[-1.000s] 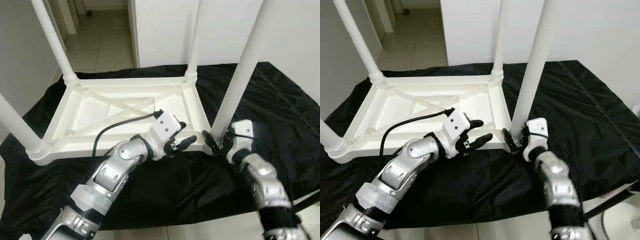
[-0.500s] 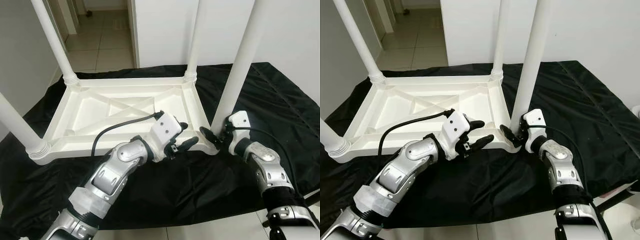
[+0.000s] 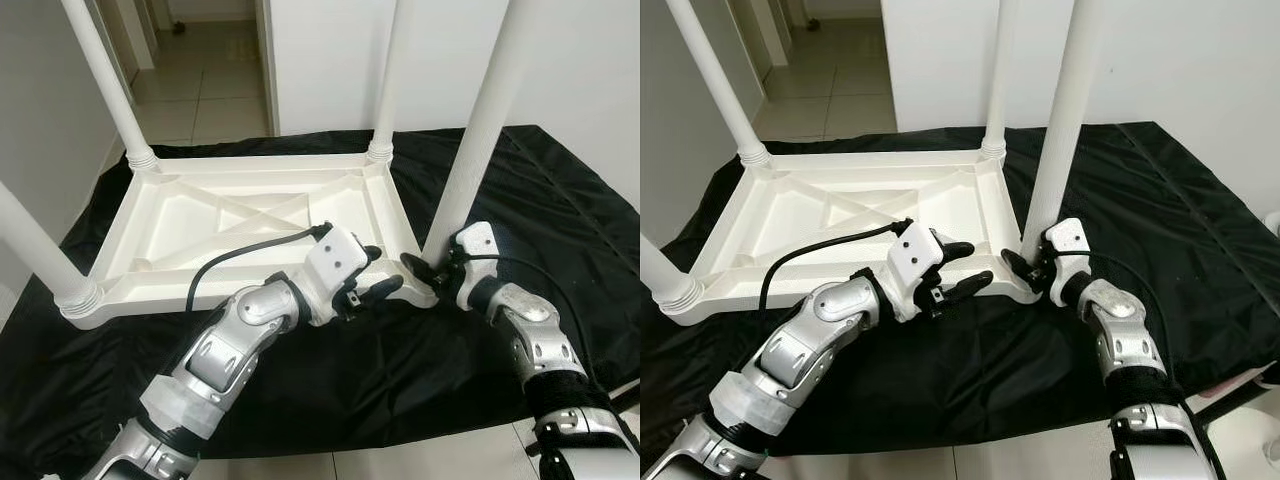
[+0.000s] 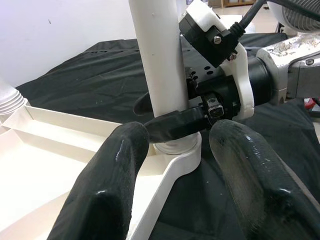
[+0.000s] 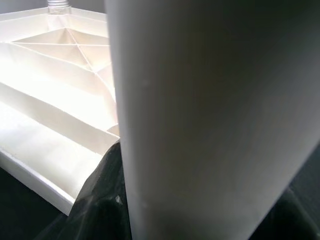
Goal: Building children table
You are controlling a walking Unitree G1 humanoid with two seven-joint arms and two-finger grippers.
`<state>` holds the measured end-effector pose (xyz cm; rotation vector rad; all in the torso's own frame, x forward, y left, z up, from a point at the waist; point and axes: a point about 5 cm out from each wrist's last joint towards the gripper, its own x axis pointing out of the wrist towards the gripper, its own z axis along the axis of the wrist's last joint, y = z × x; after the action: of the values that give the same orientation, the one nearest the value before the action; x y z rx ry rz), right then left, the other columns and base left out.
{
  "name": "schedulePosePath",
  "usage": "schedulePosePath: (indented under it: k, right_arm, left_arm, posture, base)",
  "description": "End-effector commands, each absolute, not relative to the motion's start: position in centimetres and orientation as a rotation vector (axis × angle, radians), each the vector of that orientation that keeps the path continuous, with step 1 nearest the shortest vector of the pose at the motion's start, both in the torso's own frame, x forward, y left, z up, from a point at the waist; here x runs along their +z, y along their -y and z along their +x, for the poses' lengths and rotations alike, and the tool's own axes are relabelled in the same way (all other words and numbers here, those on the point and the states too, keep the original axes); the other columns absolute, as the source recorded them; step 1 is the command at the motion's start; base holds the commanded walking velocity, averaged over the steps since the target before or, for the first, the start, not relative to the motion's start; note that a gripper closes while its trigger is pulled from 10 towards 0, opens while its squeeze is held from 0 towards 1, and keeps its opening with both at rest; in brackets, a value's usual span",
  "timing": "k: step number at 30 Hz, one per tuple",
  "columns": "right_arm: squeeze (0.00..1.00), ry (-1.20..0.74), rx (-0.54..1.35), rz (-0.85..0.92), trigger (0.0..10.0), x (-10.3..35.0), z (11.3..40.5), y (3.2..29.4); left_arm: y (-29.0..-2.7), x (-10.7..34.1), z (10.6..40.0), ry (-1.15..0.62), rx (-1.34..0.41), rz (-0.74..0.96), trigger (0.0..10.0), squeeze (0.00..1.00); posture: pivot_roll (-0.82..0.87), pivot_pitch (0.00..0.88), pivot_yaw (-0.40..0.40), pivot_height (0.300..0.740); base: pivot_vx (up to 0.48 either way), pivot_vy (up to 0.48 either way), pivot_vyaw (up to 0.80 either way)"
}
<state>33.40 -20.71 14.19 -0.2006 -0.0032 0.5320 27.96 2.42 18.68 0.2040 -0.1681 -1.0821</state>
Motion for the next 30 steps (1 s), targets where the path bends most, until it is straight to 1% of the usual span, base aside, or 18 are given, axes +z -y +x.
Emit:
schedulePosePath:
  k: [1,2,3,5,6,7,8,9,11,14,15,20,21,23,25,26,27,30]
  right_arm:
    - [0.0,-0.035,0.448,-0.155,10.0,13.3,33.2,21.4]
    - [0.0,-0.037,0.389,-0.143,10.0,13.4,33.3,21.7]
    - [0.0,-0.037,0.389,-0.143,10.0,13.4,33.3,21.7]
    - [0.0,-0.039,0.305,-0.123,10.0,13.5,33.4,22.0]
    - [0.0,-0.039,0.305,-0.123,10.0,13.5,33.4,22.0]
    - [0.0,-0.035,0.246,-0.095,10.0,13.6,33.5,22.1]
    - [0.0,-0.02,0.124,-0.053,10.0,14.0,33.4,22.3]
    - [0.0,-0.02,0.124,-0.053,10.0,14.0,33.4,22.3]
    - [0.0,-0.021,0.049,-0.008,10.0,14.2,33.3,22.3]
    - [0.0,-0.014,-0.035,0.041,10.0,14.4,32.9,21.3]
    - [0.0,-0.014,-0.035,0.041,10.0,14.4,32.9,21.3]
    - [0.0,-0.005,-0.145,0.096,10.0,14.4,32.1,19.2]
    - [0.0,-0.005,-0.145,0.096,10.0,14.4,32.1,19.2]
    - [0.0,-0.001,-0.263,0.12,10.0,14.3,31.7,18.4]
    - [0.0,-0.006,-0.328,0.133,10.0,14.4,31.5,18.0]
    - [0.0,-0.011,-0.371,0.152,10.0,14.4,31.3,17.4]
    - [0.0,-0.011,-0.371,0.152,10.0,14.4,31.3,17.4]
    - [0.0,-0.008,-0.433,0.175,10.0,14.5,31.1,16.3]
  left_arm:
    - [-2.1,18.3,27.4,0.144,-1.193,0.22,10.0,0.0]
    - [-2.0,18.3,27.4,0.143,-1.194,0.219,10.0,0.0]
    - [-2.0,18.3,27.4,0.143,-1.194,0.219,10.0,0.0]
    - [-2.0,18.2,27.4,0.142,-1.194,0.218,10.0,0.0]
    - [-2.0,18.2,27.4,0.142,-1.194,0.218,10.0,0.0]
    - [-2.1,18.2,27.4,0.138,-1.196,0.215,10.0,0.0]
    - [-2.0,18.1,27.4,0.134,-1.201,0.209,10.0,0.0]
    - [-2.0,18.1,27.4,0.134,-1.201,0.209,10.0,0.0]
    - [-2.0,18.1,27.3,0.131,-1.207,0.207,10.0,0.0]
    - [-2.0,18.0,27.1,0.128,-1.216,0.206,10.0,0.0]
    - [-2.0,18.0,27.1,0.128,-1.216,0.206,10.0,0.0]
    - [-1.8,18.0,27.1,0.127,-1.224,0.202,10.0,0.0]
    - [-1.8,18.0,27.1,0.127,-1.224,0.202,10.0,0.0]
    - [-1.7,18.0,27.0,0.127,-1.228,0.2,10.0,0.0]
    - [-1.7,17.9,27.0,0.126,-1.229,0.199,10.0,0.0]
    - [-1.6,17.9,27.0,0.127,-1.231,0.198,10.0,0.0]
    - [-1.6,17.9,27.0,0.127,-1.231,0.198,10.0,0.0]
    - [-1.6,17.9,27.0,0.128,-1.233,0.197,10.0,0.0]
  posture:
    - [-0.11,0.0,0.05,0.74]
    - [-0.11,0.0,0.05,0.74]
    - [-0.11,0.0,0.05,0.74]
    - [-0.12,0.0,0.05,0.74]
    - [-0.12,0.0,0.05,0.74]
    - [-0.12,0.0,0.053,0.74]
    - [-0.13,0.0,0.054,0.74]
    - [-0.13,0.0,0.054,0.74]
    - [-0.13,0.0,0.057,0.74]
    - [-0.14,0.0,0.059,0.74]
    - [-0.14,0.0,0.059,0.74]
    - [-0.14,0.0,0.057,0.74]
    - [-0.14,0.0,0.057,0.74]
    - [-0.15,0.0,0.056,0.74]
    - [-0.15,0.0,0.056,0.74]
    - [-0.15,0.0,0.054,0.74]
    - [-0.15,0.0,0.054,0.74]
    - [-0.15,0.0,0.055,0.74]
  base:
    - [0.0,0.0,0.0]
    - [0.0,0.0,0.0]
    - [0.0,0.0,0.0]
    - [0.0,0.0,0.0]
    - [0.0,0.0,0.0]
    - [0.0,0.0,0.0]
    - [0.0,0.0,0.0]
    - [0.0,0.0,0.0]
    - [0.0,0.0,0.0]
    - [0.0,0.0,0.0]
    - [0.0,0.0,0.0]
    - [0.0,0.0,0.0]
    - [0.0,0.0,0.0]
    - [0.0,0.0,0.0]
    - [0.0,0.0,0.0]
    - [0.0,0.0,0.0]
    - [0.0,0.0,0.0]
    - [0.0,0.0,0.0]
